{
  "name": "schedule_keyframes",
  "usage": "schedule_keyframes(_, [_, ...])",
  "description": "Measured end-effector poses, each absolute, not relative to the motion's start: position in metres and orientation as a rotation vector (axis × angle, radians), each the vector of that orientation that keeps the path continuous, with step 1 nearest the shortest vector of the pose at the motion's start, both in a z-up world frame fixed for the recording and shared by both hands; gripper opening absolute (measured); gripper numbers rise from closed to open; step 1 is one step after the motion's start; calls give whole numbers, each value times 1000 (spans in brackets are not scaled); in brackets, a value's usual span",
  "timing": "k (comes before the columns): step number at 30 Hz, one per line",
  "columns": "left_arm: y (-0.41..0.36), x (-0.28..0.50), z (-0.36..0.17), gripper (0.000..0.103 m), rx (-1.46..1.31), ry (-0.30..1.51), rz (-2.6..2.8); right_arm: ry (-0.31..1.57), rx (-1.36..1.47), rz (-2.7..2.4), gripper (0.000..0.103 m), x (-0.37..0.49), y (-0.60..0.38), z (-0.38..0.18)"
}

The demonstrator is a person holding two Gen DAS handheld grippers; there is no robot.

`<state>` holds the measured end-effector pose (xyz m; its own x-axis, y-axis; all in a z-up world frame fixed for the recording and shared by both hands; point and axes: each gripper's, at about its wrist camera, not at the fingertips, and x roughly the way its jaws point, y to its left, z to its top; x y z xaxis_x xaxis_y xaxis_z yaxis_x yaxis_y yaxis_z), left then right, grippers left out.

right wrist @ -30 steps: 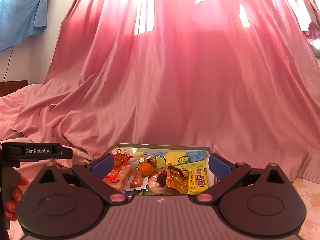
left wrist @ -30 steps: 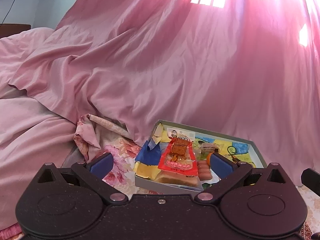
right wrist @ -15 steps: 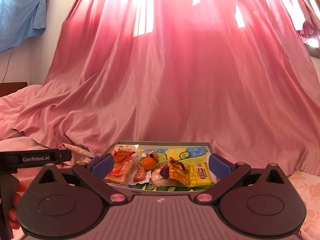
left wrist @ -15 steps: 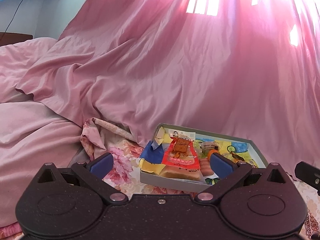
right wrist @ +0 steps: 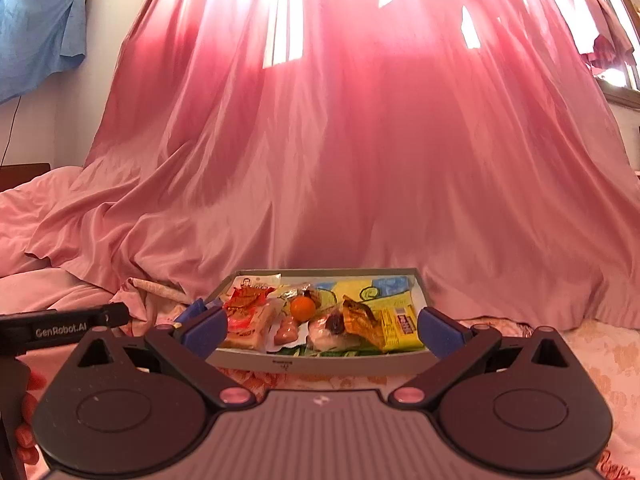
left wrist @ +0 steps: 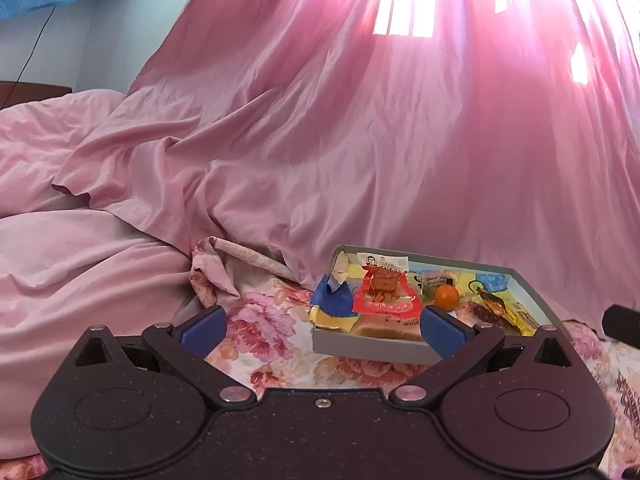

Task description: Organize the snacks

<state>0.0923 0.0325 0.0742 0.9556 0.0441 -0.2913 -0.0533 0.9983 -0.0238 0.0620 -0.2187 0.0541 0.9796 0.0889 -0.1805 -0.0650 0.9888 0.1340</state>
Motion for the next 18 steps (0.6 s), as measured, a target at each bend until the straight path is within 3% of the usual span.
schedule_keyframes(18, [44, 65, 62, 102, 20, 361, 36, 199, 98, 81, 103, 37, -196, 45])
